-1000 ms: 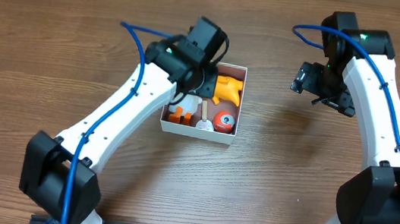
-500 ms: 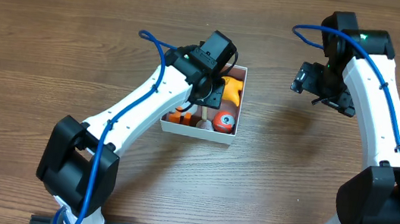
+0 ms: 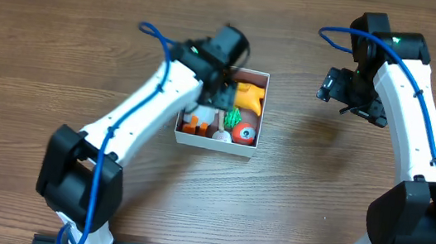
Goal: Pack container
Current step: 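Release the green wheel in the box and raise the left gripper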
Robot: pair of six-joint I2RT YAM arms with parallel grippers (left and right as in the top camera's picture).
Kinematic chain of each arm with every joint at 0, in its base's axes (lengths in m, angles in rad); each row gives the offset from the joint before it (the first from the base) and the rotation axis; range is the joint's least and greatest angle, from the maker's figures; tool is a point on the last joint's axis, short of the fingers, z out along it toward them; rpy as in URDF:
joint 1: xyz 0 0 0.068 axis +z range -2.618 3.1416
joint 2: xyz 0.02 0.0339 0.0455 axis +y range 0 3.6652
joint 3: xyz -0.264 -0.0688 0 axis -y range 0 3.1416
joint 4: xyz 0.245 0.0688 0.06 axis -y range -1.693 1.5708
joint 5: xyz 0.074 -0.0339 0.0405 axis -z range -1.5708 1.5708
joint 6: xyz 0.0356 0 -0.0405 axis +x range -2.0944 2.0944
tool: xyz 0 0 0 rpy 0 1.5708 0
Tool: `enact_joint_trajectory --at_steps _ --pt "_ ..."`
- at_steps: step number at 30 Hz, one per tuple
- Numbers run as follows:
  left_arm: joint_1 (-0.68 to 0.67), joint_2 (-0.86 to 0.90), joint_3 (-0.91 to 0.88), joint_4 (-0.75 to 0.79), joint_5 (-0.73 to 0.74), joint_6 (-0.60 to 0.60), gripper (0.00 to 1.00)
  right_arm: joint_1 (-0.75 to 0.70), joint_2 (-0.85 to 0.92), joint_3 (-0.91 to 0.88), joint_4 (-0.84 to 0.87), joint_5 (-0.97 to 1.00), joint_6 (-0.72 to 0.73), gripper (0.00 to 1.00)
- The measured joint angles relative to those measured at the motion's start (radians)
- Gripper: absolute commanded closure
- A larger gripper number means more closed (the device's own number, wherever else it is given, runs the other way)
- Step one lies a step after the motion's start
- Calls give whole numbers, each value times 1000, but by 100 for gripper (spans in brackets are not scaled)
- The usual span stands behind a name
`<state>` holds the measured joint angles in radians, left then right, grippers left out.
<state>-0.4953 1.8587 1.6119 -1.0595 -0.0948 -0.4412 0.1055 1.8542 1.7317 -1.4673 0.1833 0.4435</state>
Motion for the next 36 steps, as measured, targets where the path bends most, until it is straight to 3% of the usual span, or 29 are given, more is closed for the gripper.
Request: enact_joint_trajectory --at_steps 5,15,36 --pt "161 -32 59 -61 -23 3 5 0 0 0 0 0 0 0" --pt "421 -62 62 -132 -30 3 0 0 0 0 -1 0 0 0" --pt "438 -62 62 -146 -30 3 0 0 0 0 0 0 0 0"
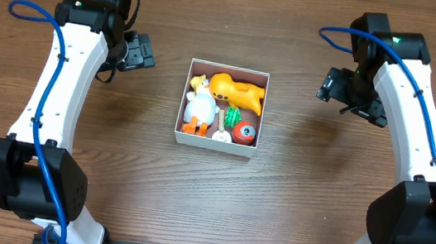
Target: Pack container
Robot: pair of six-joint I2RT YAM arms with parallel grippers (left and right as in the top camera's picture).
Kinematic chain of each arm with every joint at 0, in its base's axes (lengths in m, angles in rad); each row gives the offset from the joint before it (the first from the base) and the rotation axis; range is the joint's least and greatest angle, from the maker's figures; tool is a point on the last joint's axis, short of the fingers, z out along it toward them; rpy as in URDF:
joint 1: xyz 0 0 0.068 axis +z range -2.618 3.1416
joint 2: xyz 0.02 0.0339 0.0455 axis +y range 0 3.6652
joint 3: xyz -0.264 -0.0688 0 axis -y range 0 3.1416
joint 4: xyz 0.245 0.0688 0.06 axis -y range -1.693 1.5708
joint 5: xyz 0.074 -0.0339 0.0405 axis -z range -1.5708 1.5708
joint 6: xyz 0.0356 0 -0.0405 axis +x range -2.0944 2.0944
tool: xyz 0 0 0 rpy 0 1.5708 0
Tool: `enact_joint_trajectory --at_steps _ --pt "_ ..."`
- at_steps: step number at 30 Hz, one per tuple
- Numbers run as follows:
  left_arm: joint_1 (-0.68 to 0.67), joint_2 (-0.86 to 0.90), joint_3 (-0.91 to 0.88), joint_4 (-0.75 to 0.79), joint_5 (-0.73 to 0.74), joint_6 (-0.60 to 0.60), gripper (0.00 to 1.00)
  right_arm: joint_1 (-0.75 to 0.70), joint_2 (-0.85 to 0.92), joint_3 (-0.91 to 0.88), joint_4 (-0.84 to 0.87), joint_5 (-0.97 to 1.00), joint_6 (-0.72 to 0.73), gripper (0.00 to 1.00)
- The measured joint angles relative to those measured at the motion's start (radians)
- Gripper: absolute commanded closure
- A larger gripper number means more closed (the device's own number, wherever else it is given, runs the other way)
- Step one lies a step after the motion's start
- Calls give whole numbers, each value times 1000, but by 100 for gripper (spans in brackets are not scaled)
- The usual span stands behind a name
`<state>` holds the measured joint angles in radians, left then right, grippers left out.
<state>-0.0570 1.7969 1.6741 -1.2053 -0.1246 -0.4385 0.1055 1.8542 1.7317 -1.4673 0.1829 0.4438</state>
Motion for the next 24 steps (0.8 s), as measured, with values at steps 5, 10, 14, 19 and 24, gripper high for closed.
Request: enact_joint_trajectory --at_steps 5,10,14,19,24 --pt "0 0 0 0 0 0 0 0 0 0 0 0 0 0" --pt "0 0 0 0 0 0 0 0 0 0 0 0 0 0" --pt "0 0 0 0 0 0 0 0 0 0 2 0 0 0" --pt "0 0 0 -1 0 0 0 14 -11 0 27 1 0 0" --pt "0 0 0 -1 0 0 0 118 -107 0 67 4 0 0"
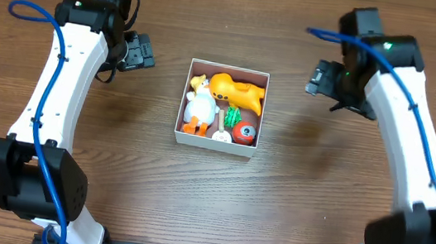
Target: Pack container
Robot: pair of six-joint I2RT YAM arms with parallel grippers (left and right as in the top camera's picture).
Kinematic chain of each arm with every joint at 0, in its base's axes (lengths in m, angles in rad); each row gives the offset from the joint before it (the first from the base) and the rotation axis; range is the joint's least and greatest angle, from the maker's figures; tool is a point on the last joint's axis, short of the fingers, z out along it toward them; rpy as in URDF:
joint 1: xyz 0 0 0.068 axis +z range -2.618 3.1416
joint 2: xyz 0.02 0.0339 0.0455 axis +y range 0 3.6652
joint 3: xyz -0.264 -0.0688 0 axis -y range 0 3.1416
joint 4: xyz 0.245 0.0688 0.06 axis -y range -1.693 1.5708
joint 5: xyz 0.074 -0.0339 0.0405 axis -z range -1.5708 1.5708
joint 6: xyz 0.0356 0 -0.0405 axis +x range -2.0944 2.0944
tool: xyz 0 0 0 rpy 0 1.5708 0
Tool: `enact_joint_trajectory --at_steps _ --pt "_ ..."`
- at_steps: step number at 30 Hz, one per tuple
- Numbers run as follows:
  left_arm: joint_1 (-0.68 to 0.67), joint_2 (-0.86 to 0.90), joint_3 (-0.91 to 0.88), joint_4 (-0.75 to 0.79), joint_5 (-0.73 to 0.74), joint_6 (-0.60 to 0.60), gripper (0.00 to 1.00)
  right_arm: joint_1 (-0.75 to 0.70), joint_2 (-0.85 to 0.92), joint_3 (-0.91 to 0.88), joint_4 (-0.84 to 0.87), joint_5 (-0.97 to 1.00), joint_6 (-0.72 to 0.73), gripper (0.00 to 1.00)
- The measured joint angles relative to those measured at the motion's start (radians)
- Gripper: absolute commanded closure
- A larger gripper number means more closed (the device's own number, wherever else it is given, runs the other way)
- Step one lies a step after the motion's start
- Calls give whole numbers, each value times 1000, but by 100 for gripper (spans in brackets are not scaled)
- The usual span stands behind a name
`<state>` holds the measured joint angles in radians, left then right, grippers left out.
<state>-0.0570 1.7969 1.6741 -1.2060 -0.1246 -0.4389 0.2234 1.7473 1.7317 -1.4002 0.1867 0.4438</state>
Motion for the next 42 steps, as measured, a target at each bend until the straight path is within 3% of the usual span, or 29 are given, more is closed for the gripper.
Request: enact_joint_trajectory --at_steps 11,17,20,24,26,27,30,34,36,42 --pt "0 0 0 0 0 0 0 439 -371 0 18 -4 0 0" --pt "0 0 0 1 0 0 0 558 -531 0 20 -2 0 0" --pt "0 0 0 1 0 0 0 555 -634 -12 81 43 0 0" --pt "0 0 0 1 0 0 0 520 -777 -93 298 135 0 0" --pt "0 0 0 1 0 0 0 472 -874 -194 503 179 1 0" --pt "0 0 0 1 0 0 0 428 -945 -290 698 200 0 0" --pt "0 0 0 2 0 0 0 344 -1075 -493 1069 222 4 0" --pt "0 0 0 1 0 0 0 217 -1264 -757 1414 238 45 0" --pt "0 0 0 2 0 0 0 160 -1354 -847 1485 240 60 0" --pt "0 0 0 2 0 0 0 11 -1566 -1050 1453 245 79 0"
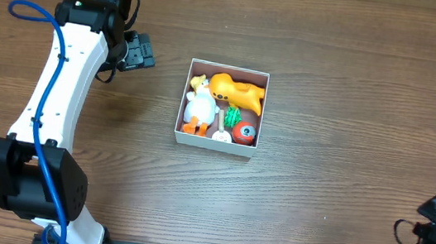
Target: Pack container
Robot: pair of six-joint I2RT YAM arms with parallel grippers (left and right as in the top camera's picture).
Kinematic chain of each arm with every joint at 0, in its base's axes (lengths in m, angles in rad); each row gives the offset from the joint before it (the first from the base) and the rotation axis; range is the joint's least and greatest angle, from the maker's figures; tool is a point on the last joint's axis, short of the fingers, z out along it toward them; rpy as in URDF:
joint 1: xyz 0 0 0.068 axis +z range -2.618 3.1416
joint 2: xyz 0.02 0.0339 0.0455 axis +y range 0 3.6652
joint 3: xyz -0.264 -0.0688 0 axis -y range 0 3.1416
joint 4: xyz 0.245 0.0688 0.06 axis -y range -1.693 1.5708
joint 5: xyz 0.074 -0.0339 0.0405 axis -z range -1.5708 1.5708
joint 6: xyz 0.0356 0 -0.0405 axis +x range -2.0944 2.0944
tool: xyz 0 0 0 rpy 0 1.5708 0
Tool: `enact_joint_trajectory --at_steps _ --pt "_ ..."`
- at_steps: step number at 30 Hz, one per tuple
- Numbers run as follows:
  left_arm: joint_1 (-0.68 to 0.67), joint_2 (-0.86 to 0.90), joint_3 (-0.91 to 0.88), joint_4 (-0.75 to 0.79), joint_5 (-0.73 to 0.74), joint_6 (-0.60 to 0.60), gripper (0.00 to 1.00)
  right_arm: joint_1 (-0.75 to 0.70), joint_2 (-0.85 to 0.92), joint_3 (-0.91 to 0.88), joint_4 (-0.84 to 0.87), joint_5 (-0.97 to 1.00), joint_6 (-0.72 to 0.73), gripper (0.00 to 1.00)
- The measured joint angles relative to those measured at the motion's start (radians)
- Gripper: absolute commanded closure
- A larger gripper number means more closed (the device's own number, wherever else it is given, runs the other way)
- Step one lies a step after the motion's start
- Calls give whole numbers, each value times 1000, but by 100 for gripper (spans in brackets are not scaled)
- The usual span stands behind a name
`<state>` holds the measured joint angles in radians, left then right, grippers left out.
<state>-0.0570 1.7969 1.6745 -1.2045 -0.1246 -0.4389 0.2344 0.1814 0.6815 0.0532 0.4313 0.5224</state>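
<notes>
A white open box (262, 111) sits mid-table. Inside lie a white duck toy (199, 103), an orange toy (239, 90), a green piece (233, 115), a red ball (243, 132) and a small white piece (220, 136). My left gripper (143, 52) hovers to the left of the box, apart from it, and looks open with nothing in it. Only a dark part of the right arm shows at the lower right corner; its gripper is out of view.
The brown wooden table (318, 193) surrounds the box. The left arm's white links and blue cable (36, 10) run down the left side. A black rail lines the front edge.
The right arm, which hung over the table to the upper right of the box, now shows only at the lower right corner, its gripper out of view. Left arm and box are unchanged.
At first my left gripper was down over the box's left half, with the right arm at the upper right. Then the left arm stood back at the far left and the white duck lay in the box. The right arm shifted slightly left, then left the table.
</notes>
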Motion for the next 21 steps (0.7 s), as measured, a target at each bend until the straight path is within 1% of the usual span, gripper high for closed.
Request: enact_joint_trajectory --at_steps 3,8,21 --pt "0 0 0 0 0 0 0 -51 -86 -123 -10 2 2 0" --pt "0 0 0 0 0 0 0 -64 -163 -290 -8 2 3 0" --pt "0 0 0 0 0 0 0 -64 -167 -527 -1 3 71 0"
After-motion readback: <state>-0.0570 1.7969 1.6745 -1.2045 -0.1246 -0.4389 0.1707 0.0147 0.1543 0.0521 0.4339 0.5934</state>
